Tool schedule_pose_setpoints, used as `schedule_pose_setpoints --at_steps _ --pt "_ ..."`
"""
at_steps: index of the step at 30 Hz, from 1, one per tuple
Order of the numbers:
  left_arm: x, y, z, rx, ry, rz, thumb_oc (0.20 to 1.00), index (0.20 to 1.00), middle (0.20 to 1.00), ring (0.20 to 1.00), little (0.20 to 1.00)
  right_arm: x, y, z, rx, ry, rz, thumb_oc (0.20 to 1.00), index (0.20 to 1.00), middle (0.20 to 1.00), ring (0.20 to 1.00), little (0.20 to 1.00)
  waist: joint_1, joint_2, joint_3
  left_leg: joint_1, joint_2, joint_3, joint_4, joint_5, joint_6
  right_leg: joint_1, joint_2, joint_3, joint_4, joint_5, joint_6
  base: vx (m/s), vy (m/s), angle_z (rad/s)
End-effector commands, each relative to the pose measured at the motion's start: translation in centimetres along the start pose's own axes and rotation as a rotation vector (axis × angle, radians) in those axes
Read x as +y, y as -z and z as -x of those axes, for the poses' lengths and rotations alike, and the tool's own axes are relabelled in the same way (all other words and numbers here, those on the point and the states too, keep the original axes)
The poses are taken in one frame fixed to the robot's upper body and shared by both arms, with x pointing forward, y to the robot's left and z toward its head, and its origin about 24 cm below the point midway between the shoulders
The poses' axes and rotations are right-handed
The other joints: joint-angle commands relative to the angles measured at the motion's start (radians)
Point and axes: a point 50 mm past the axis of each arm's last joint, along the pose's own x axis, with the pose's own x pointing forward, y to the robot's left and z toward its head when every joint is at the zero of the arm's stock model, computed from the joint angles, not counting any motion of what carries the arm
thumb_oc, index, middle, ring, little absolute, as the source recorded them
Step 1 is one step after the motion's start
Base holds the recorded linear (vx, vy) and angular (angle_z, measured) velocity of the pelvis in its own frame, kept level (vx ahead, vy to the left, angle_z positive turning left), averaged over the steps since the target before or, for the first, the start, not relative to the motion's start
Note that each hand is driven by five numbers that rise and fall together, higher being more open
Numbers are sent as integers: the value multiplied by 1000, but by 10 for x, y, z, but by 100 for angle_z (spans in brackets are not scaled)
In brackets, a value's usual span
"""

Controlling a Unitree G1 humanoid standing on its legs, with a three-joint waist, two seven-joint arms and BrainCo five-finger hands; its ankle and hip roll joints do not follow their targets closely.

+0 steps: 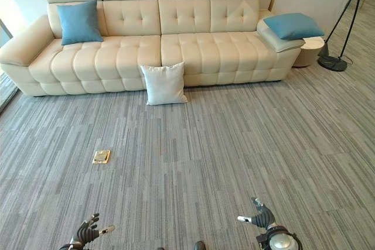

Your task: Pick up all the scattered cushions and arrange them neatly on the sofa.

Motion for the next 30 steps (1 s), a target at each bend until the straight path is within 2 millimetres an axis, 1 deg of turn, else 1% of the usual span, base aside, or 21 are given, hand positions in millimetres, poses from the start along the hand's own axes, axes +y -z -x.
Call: schedule_pose_setpoints --at_steps 1,3,8,12,14,17,20,22,24,26,27,29,30 --pt "12 -31 -10 -105 -53 27 1000 1000 1000 1000 1000 -4 -14 -6 -53 41 -62 1000 1000 1000 1000 1000 10 -35 -4 36 24 8 21 -88 -43 35 -47 -6 35 -100 84 5 7 3" --pt "12 -35 -10 -121 -49 7 1000 1000 1000 1000 1000 -1 -12 -6 -44 36 -69 1000 1000 1000 1000 1000 14 -38 -1 31 24 8 26 -89 -43 34 -48 -10 33 -98 85 3 5 2" --pt "9 -43 -9 -166 -33 13 1000 1000 1000 1000 1000 1 -16 -6 -61 36 -82 1000 1000 1000 1000 1000 19 -44 6 22 21 9 34 -95 -40 31 -51 -11 36 -98 88 22 19 3" --pt "11 -54 -6 -224 -36 33 1000 1000 1000 1000 1000 -2 -27 -6 -108 45 -94 1000 1000 1000 1000 1000 23 -49 14 6 18 11 52 -103 -37 24 -56 -10 42 -98 92 22 26 0" --pt "12 -63 -7 -259 -40 45 1000 1000 1000 1000 1000 -4 -35 -7 -139 55 -115 1000 1000 1000 1000 1000 27 -55 22 -26 14 10 90 -117 -34 8 -63 -10 54 -101 96 31 65 -1" --pt "13 -72 -6 -297 -36 40 1000 1000 1000 1000 1000 -4 -40 -7 -161 61 -124 1000 1000 1000 1000 1000 32 -61 31 -54 9 9 136 -139 -29 4 -74 -11 62 -105 99 47 64 0" --pt "14 -80 -5 -327 -36 44 1000 1000 1000 1000 1000 -3 -48 -8 -188 57 -128 1000 1000 1000 1000 1000 39 -68 38 -84 2 7 179 -160 -22 -7 -82 -4 79 -108 104 56 65 0" --pt "15 -82 -5 -338 -39 47 1000 1000 1000 1000 1000 -3 -51 -9 -199 55 -128 1000 1000 1000 1000 1000 41 -70 40 -91 -1 5 186 -168 -17 -13 -85 1 89 -110 108 57 87 -1" --pt "17 -87 -5 -352 -44 67 1000 1000 1000 1000 1000 1 -65 -11 -246 45 -131 1000 1000 1000 1000 1000 46 -71 46 -107 -10 3 204 -191 5 -66 -88 24 178 -114 128 91 155 -13" --pt "19 -90 -5 -363 -50 67 1000 1000 1000 1000 1000 2 -74 -12 -276 35 -130 1000 1000 1000 1000 1000 43 -71 58 -109 -17 0 211 -204 21 -116 -87 40 270 -97 149 95 154 -30" --pt "22 -92 -4 -376 -56 58 1000 1000 1000 1000 1000 3 -86 -12 -321 17 -113 1000 1000 1000 1000 1000 35 -63 74 -95 -24 -9 222 -226 43 -178 -85 58 394 -70 165 148 178 -45" --pt "24 -92 -3 -377 -65 61 1000 1000 1000 1000 1000 5 -95 -11 -359 4 -116 1000 1000 1000 1000 1000 27 -48 93 -70 -24 -16 224 -233 51 -246 -76 54 495 -46 166 195 137 -32" --pt "25 -92 -3 -379 -70 64 1000 1000 1000 1000 1000 7 -99 -9 -378 -4 -119 1000 1000 1000 1000 1000 22 -42 99 -45 -23 -18 221 -229 50 -275 -71 39 507 -43 159 376 82 3"
